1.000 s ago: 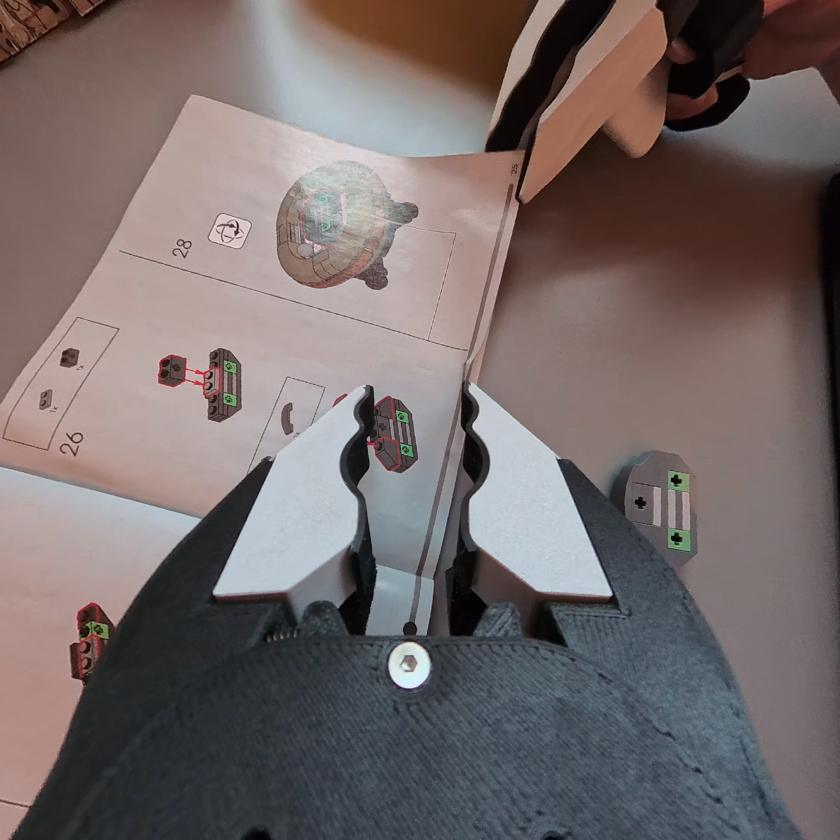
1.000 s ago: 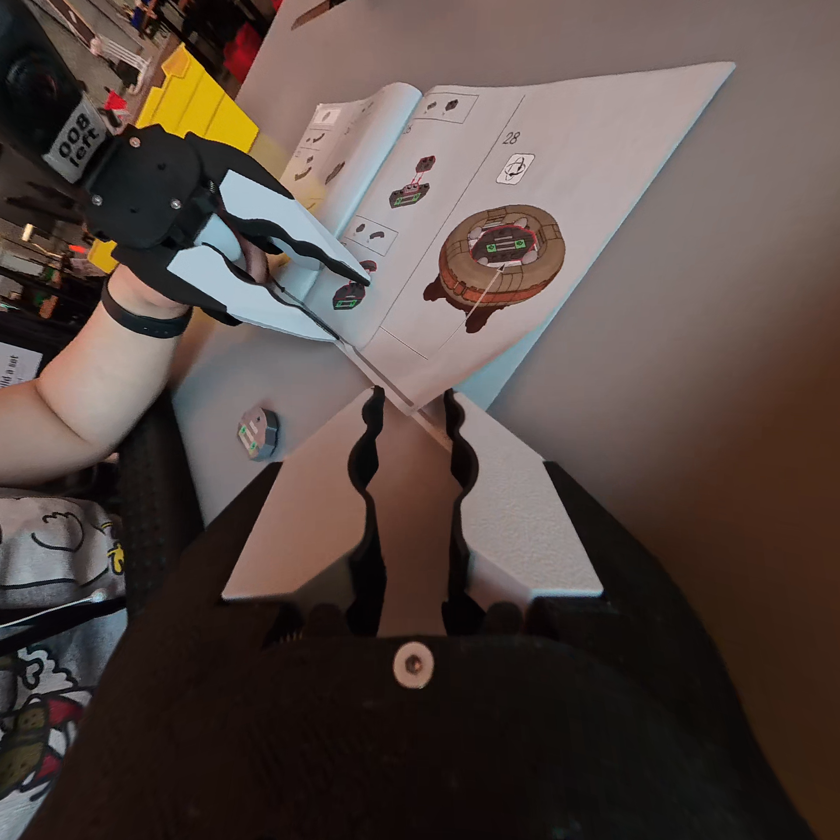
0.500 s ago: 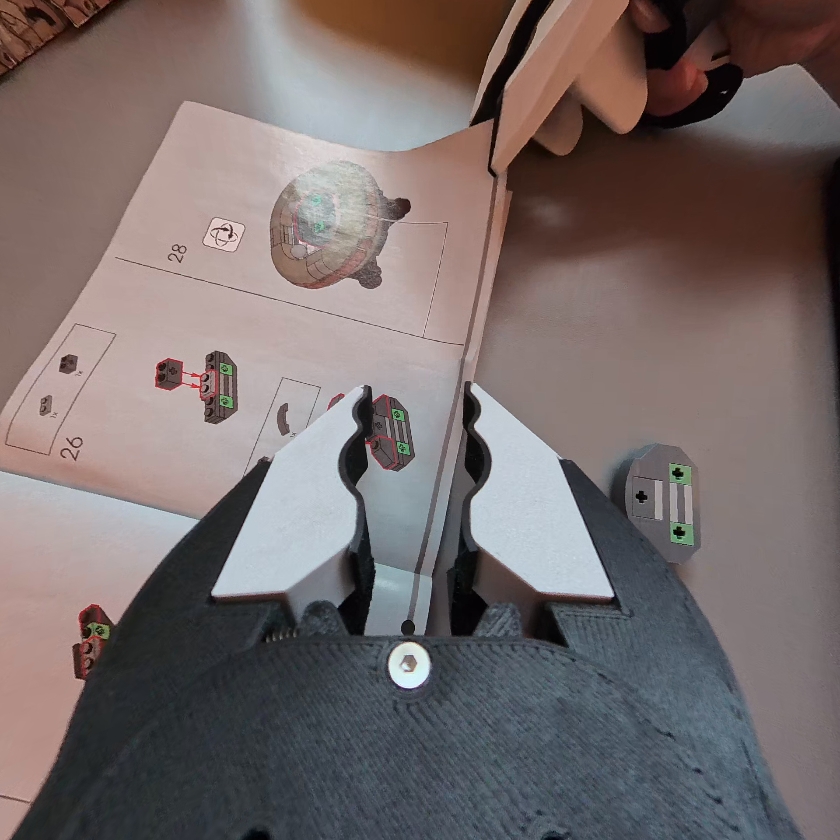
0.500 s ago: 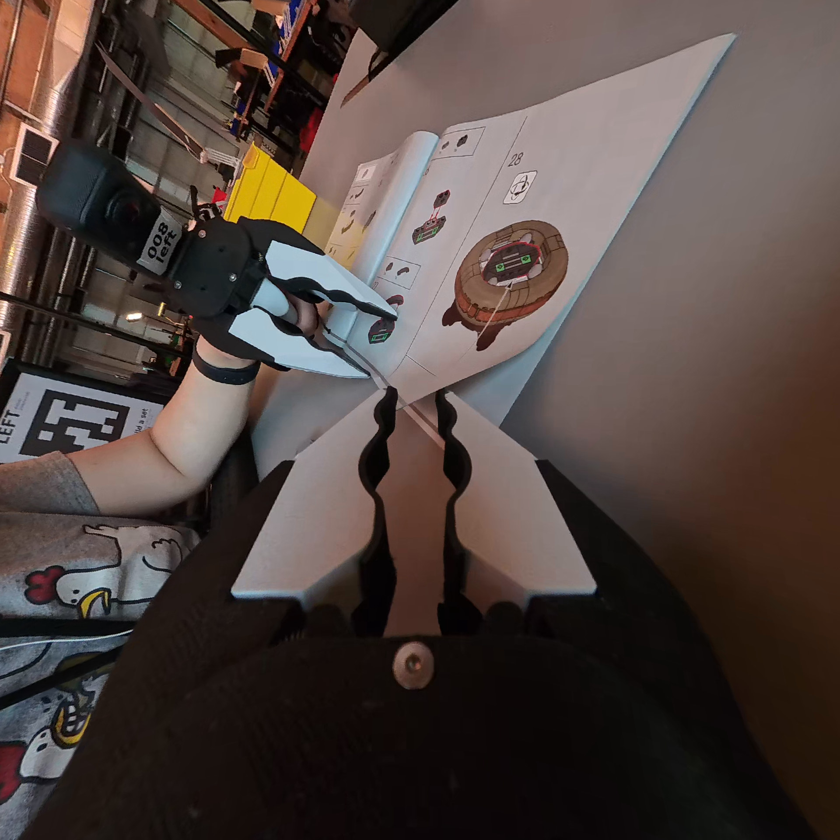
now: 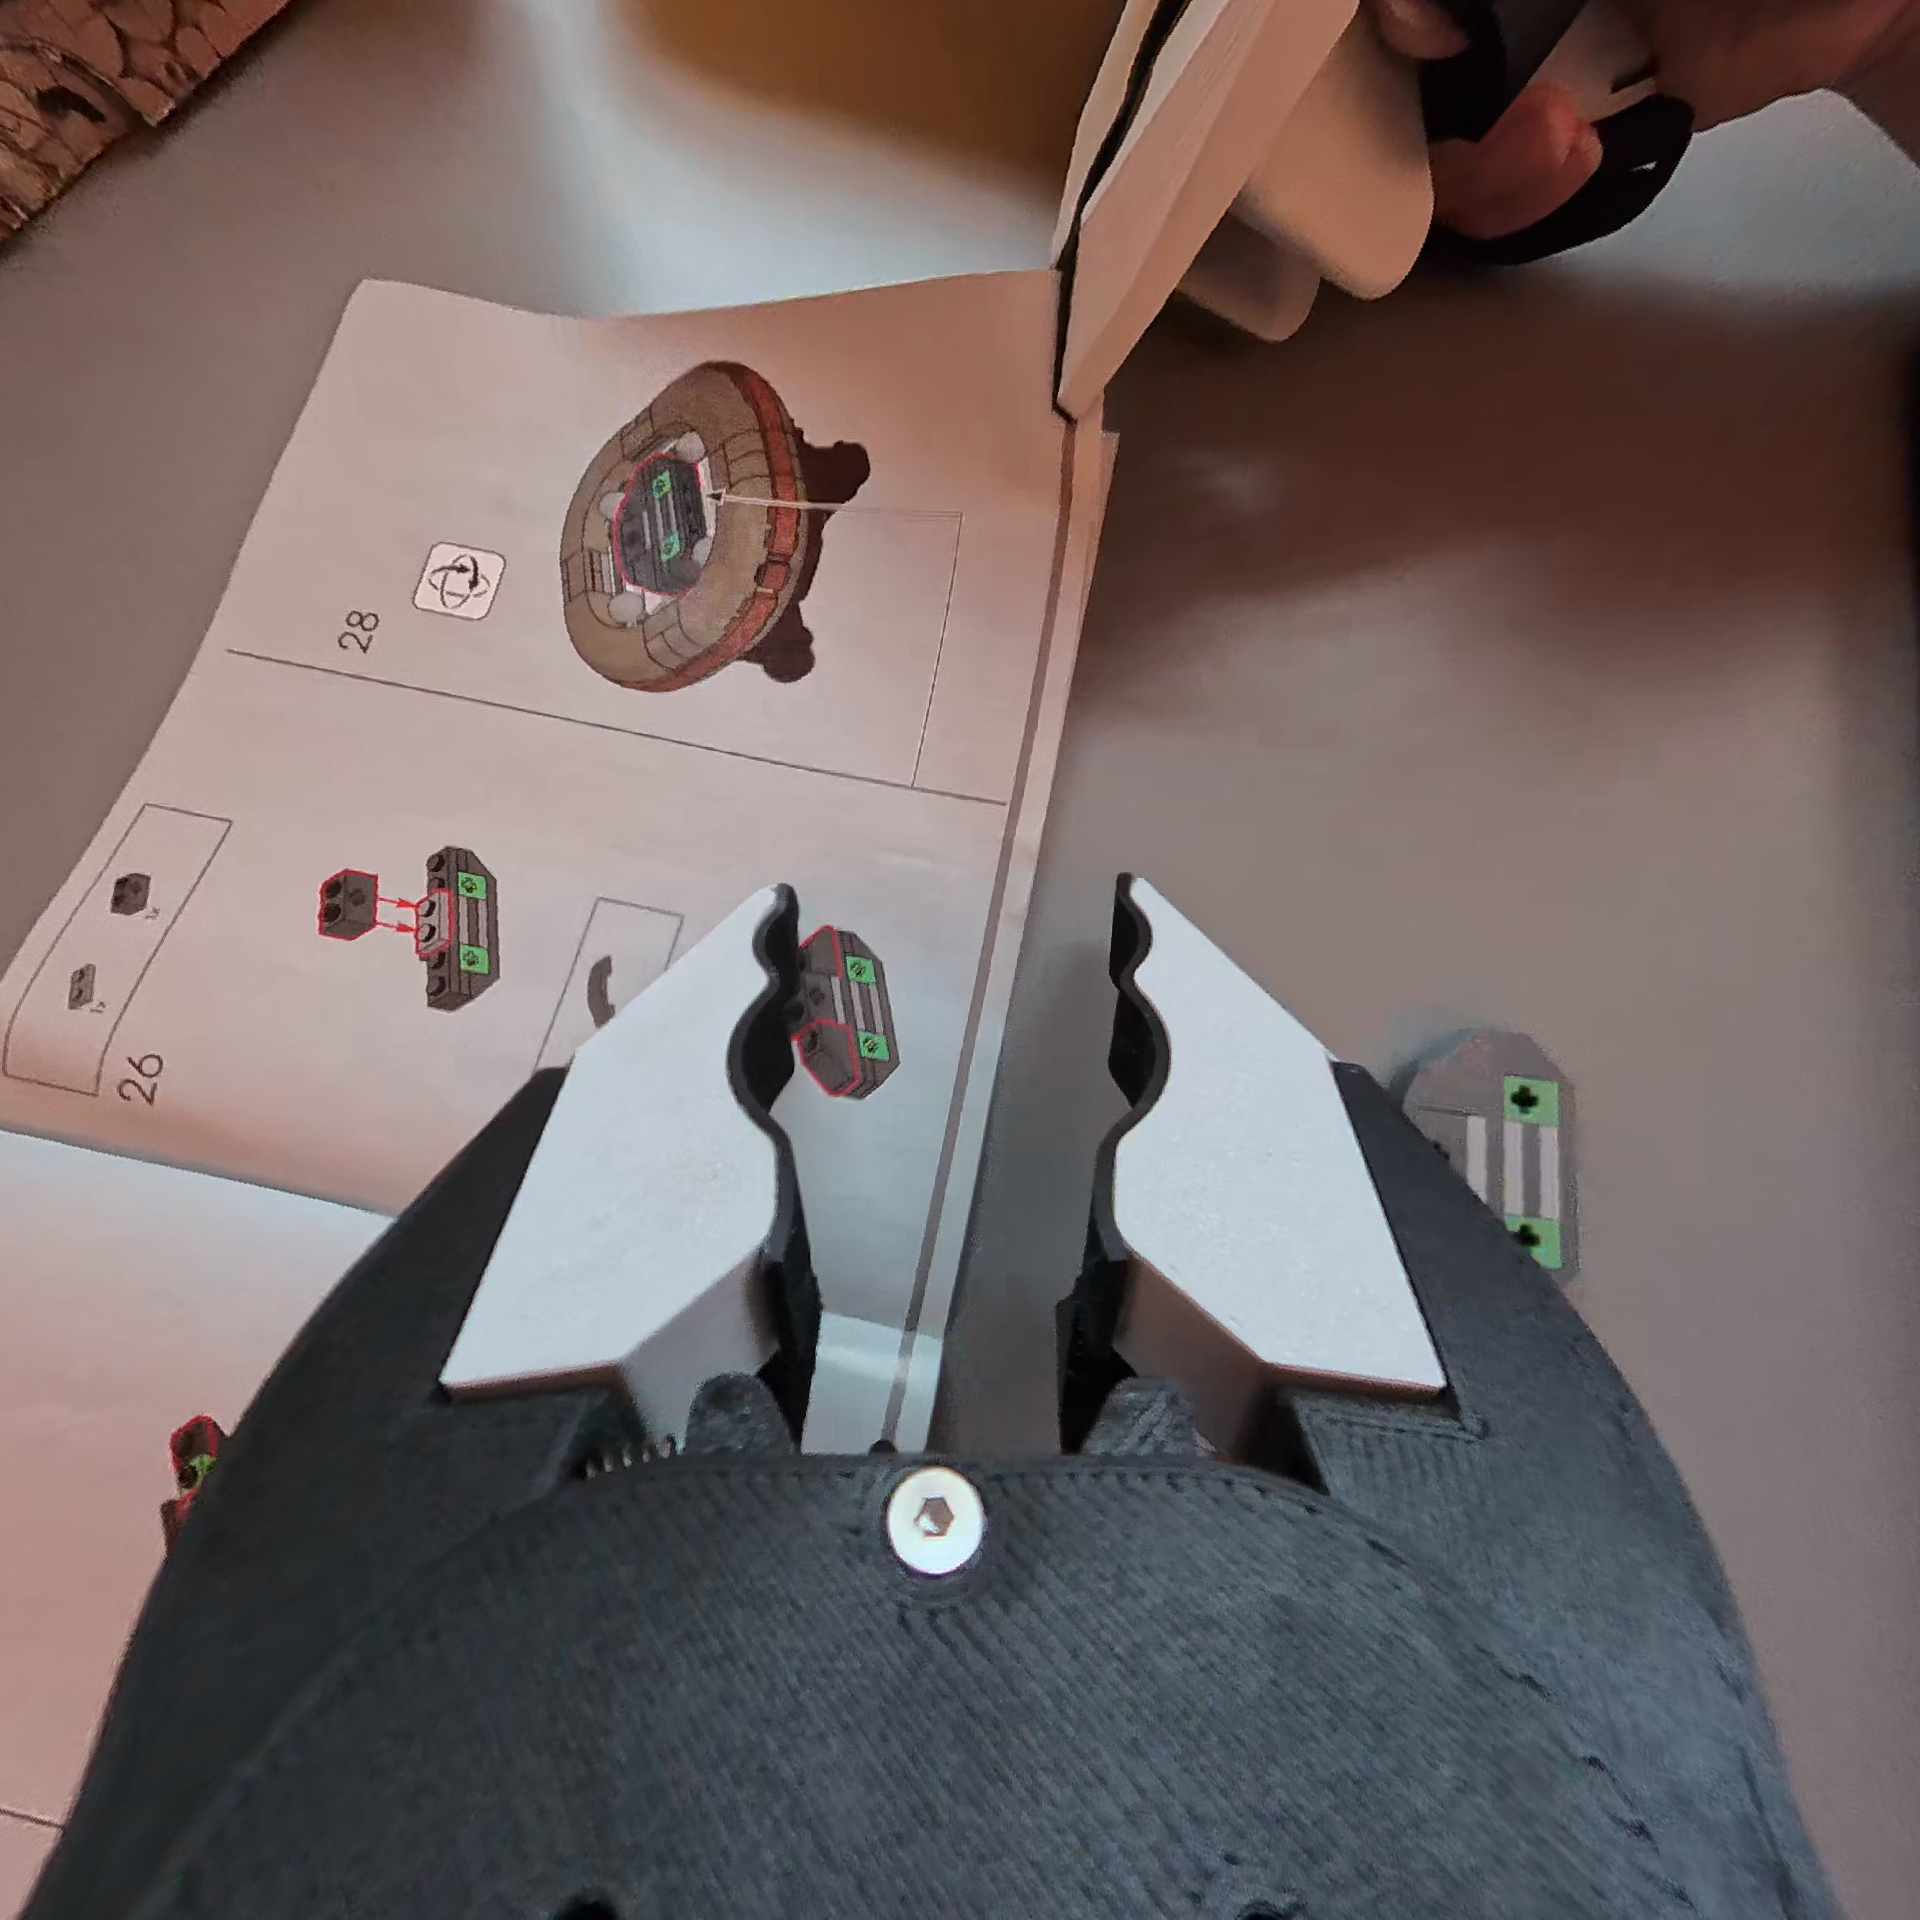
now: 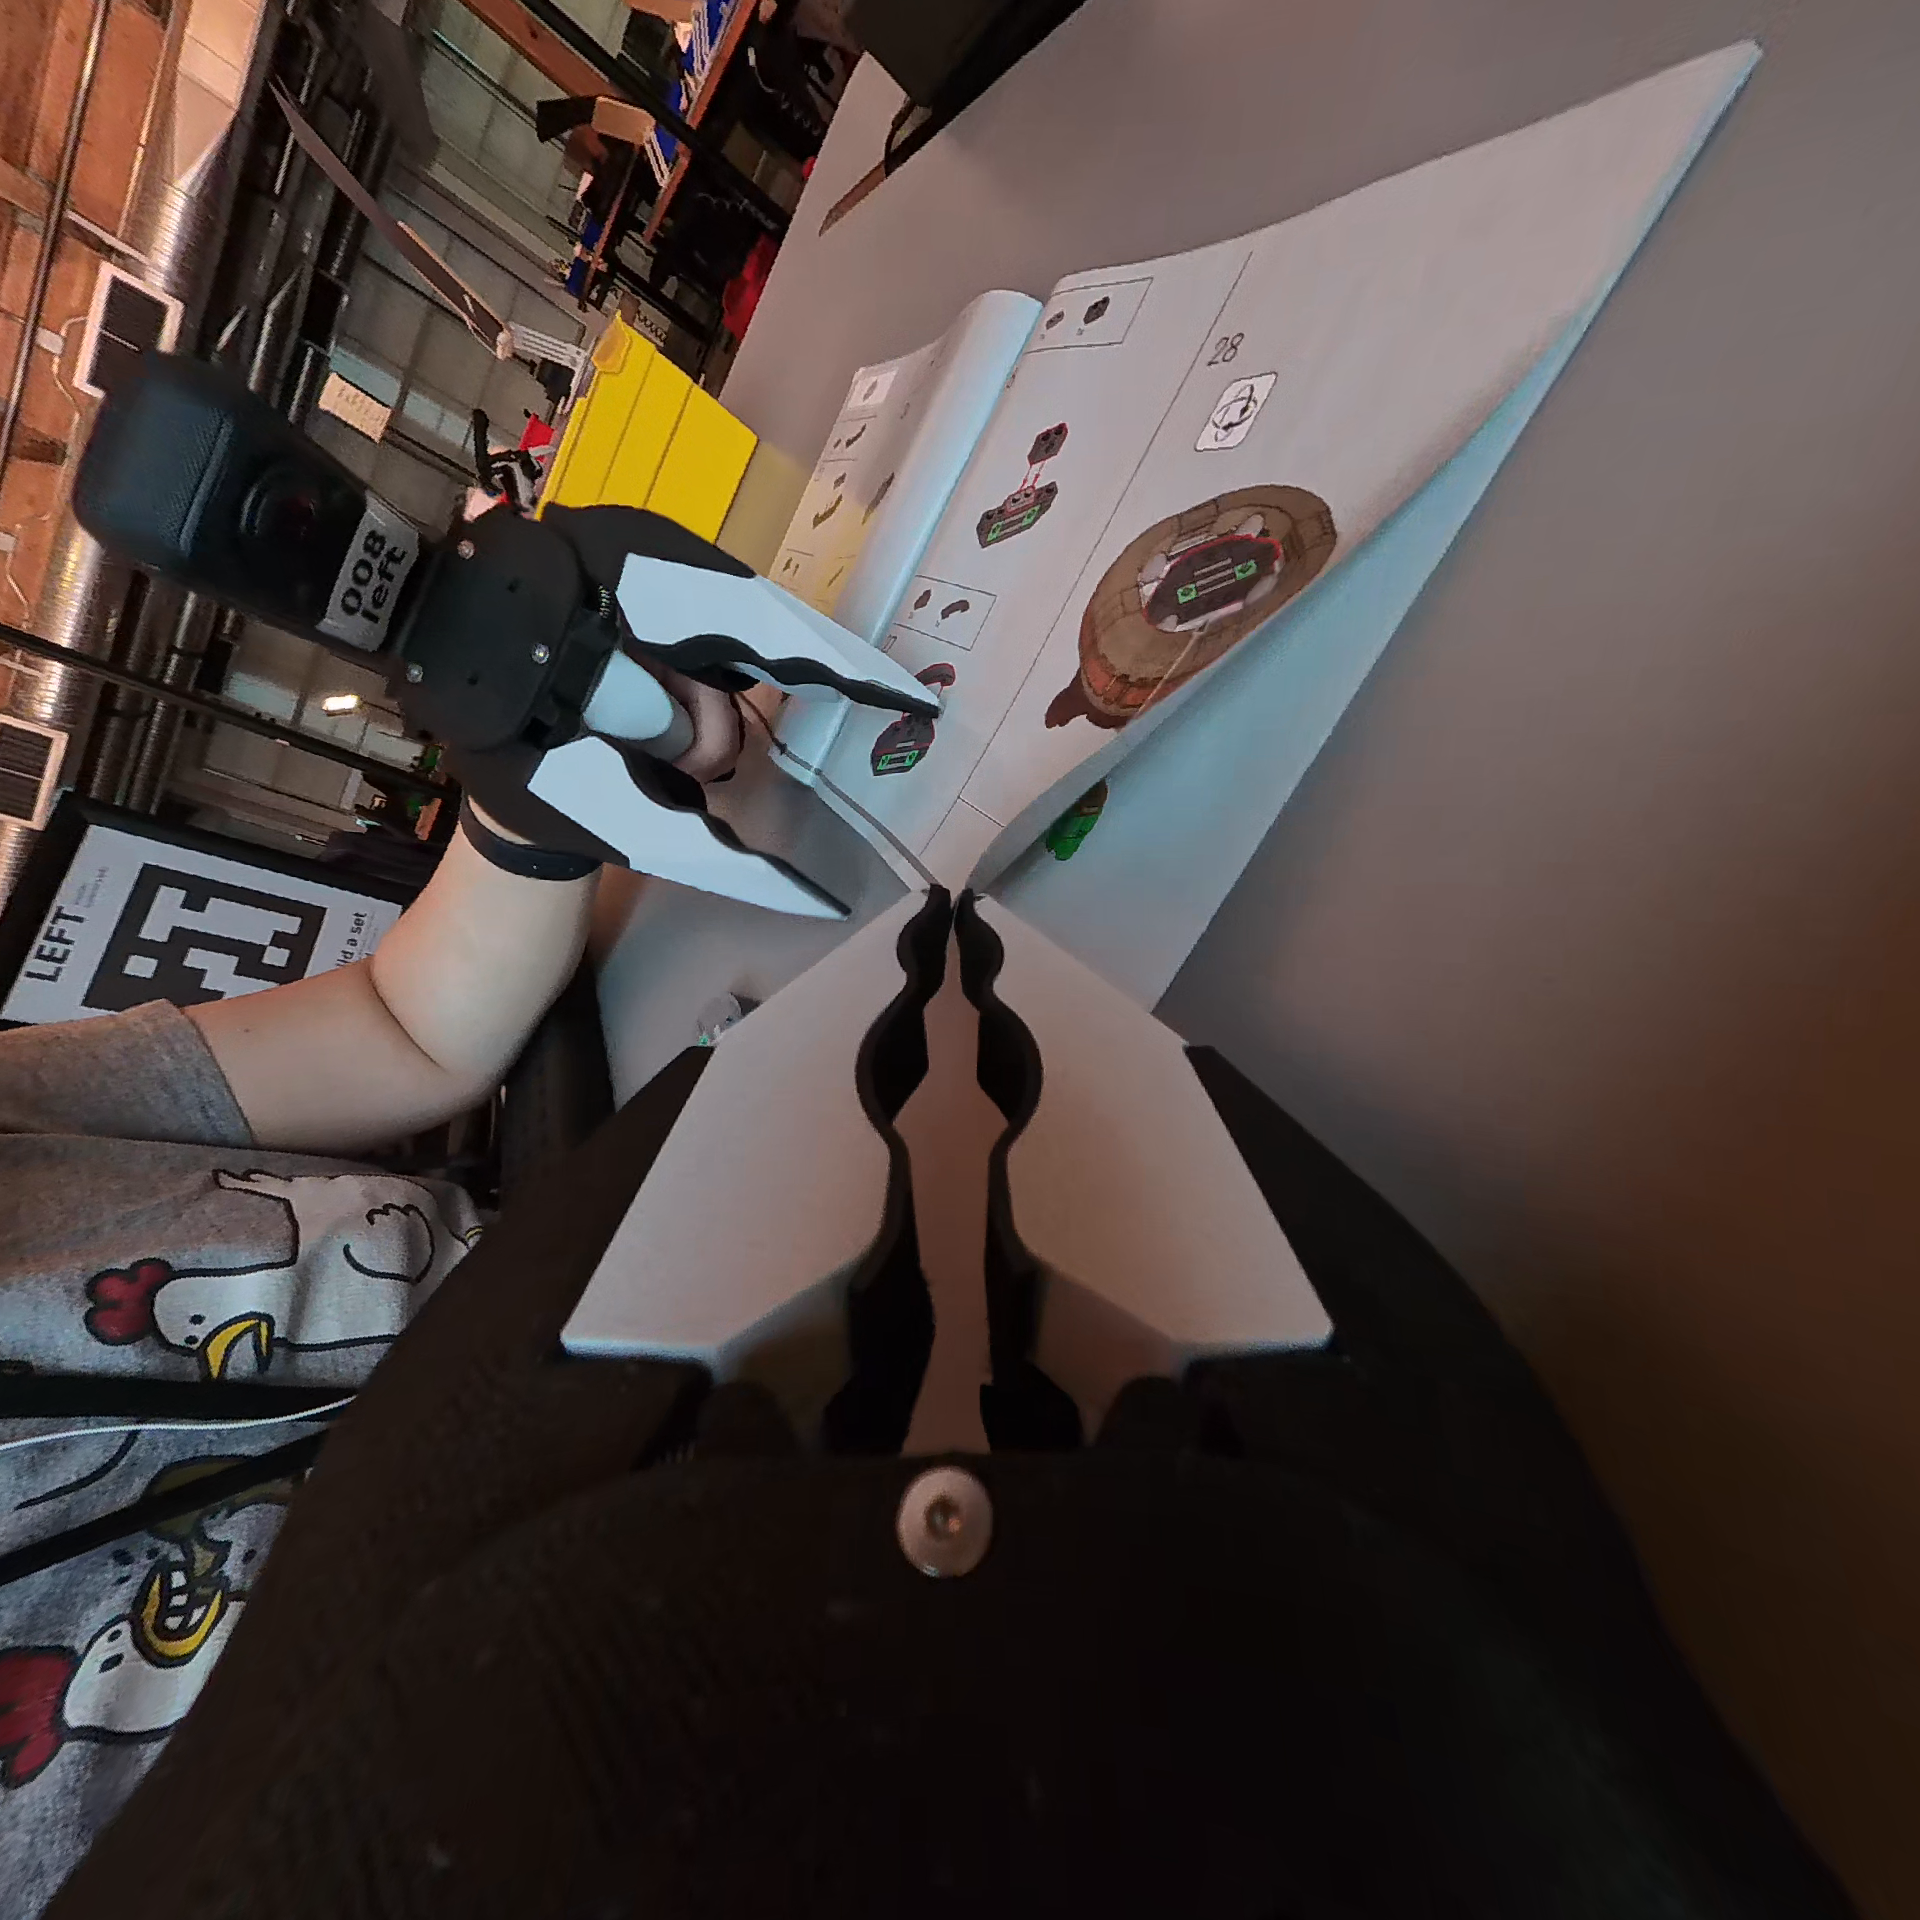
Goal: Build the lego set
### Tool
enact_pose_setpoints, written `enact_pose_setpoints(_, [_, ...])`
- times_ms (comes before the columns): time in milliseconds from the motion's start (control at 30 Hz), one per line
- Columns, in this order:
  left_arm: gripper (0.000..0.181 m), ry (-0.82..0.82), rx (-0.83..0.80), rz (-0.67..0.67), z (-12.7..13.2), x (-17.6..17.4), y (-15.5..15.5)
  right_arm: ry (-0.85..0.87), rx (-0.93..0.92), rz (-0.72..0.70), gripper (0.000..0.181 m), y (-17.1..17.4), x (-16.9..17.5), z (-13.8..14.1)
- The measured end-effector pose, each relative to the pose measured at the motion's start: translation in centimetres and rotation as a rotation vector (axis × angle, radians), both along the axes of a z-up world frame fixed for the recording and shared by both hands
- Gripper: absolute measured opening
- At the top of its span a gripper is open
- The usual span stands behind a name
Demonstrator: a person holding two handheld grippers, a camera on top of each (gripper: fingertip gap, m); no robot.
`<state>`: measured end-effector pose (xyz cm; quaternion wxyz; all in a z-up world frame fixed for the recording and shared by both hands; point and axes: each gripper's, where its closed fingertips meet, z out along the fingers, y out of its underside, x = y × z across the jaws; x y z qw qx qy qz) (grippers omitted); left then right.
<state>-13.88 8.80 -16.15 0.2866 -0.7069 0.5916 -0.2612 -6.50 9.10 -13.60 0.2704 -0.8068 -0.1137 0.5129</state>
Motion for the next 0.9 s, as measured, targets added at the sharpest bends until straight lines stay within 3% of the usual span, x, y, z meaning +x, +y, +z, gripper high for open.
enact_pose_setpoints(467, [0.065, -0.124, 0.136, 0.08, 2.7, 3.5, 0.5, 0.142, 0.043, 0.016, 0.0, 0.0, -0.6, 2.5])
enact_pose_setpoints(733, [0.066, -0.079, 0.183, 0.077, 1.3, 3.7, 0.8, 0.159, 0.021, 0.009, 0.0, 0.0, -0.4, 2.4])
enact_pose_setpoints(900, [0.057, -0.056, 0.221, 0.076, 0.9, 3.6, 0.9, 0.184, 0.023, 0.007, 0.0, 0.1, -0.4, 2.7])
